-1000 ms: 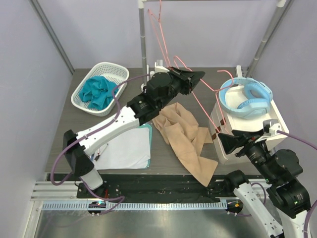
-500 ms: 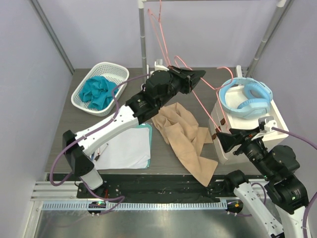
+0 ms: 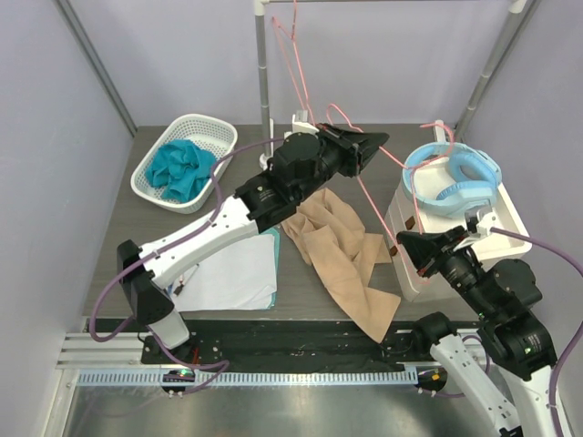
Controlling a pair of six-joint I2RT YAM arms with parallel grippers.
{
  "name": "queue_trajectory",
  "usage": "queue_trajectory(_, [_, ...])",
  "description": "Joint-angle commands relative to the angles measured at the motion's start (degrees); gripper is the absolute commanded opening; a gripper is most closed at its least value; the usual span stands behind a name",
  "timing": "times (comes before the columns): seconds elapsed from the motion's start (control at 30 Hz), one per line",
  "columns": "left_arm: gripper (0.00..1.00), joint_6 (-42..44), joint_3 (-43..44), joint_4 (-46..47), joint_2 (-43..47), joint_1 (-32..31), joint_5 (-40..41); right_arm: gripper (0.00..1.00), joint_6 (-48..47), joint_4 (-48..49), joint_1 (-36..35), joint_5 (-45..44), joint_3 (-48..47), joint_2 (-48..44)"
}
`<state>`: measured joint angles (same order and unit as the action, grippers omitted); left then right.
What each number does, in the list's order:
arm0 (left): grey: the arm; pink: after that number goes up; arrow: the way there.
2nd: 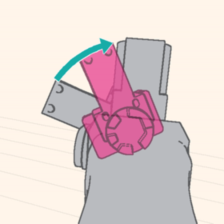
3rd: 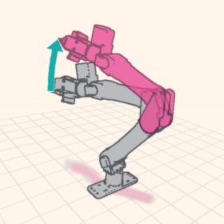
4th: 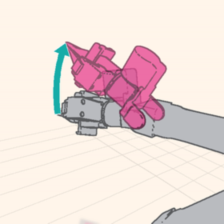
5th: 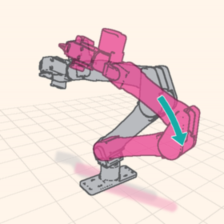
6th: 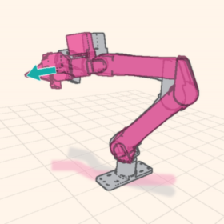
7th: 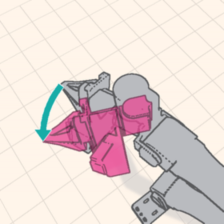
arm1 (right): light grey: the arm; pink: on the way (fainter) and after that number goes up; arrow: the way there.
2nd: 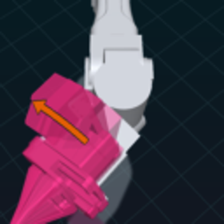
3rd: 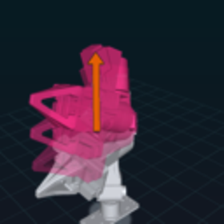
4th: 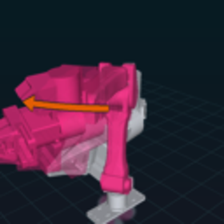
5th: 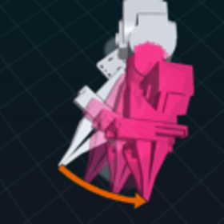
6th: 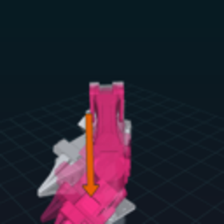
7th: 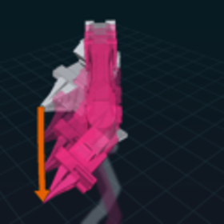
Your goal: Remove the t-shirt from the hanger
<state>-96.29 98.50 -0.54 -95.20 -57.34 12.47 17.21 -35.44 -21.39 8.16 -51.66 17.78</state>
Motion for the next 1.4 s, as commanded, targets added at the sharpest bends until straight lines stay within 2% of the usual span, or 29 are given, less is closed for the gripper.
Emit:
queue_trajectory(0.0, [0.20, 2.1, -0.6, 5.9, 1.2, -0.5, 0.5, 0.01, 2.6, 3.3, -0.1, -1.8, -1.2, -0.2])
queue_trajectory(0.03, [0.30, 3.1, -1.8, 9.4, 1.4, -0.5, 0.6, 0.01, 3.3, 2.8, -0.1, -2.6, -2.0, -0.6])
queue_trajectory(0.1, [0.51, 8.5, -3.6, 10.2, 2.6, -0.5, 0.8, 0.01, 5.4, 0.6, -0.1, -5.2, -3.3, -0.6])
queue_trajectory(0.27, [0.64, 22.1, -9.6, 15.1, 8.2, -0.5, -1.0, 0.01, 4.3, -3.6, -0.1, -11.4, -7.4, 5.2])
queue_trajectory(0.4, [0.67, 32.5, -12.8, 15.3, 13.6, -2.9, -2.2, 0.01, 3.4, -1.1, -0.1, -10.7, -9.3, 12.5])
queue_trajectory(0.5, [0.69, 40.0, -15.1, 10.8, 17.7, -5.3, -1.0, 0.01, 3.7, 3.9, -0.2, -9.0, -10.6, 18.5])
queue_trajectory(0.6, [0.69, 44.2, -21.0, 7.4, 22.1, -5.9, -1.2, 0.01, 3.3, 9.7, -0.1, -9.0, -11.9, 24.6])
queue_trajectory(0.73, [0.72, 51.4, -33.0, 1.3, 33.3, -5.9, 2.5, 0.01, 1.3, 15.1, -0.1, -7.0, -16.7, 33.5])
queue_trajectory(0.83, [0.72, 52.1, -38.4, -5.3, 39.5, -5.9, 5.7, 0.01, 0.6, 19.2, -0.1, -6.5, -20.8, 40.4])
queue_trajectory(1.1, [0.73, 51.2, -49.2, -14.6, 48.5, -5.9, 9.3, 0.01, 0.1, 28.8, -0.9, -7.9, -34.0, 56.9])
queue_trajectory(1.2, [0.75, 51.6, -50.8, -17.5, 51.5, -5.9, 10.5, 0.01, -1.3, 27.1, -1.3, -10.3, -41.9, 64.4])
queue_trajectory(1.37, [0.82, 51.7, -53.8, -17.2, 55.5, -5.9, 10.6, 0.01, -1.5, 24.9, -1.7, -11.9, -53.0, 74.6])
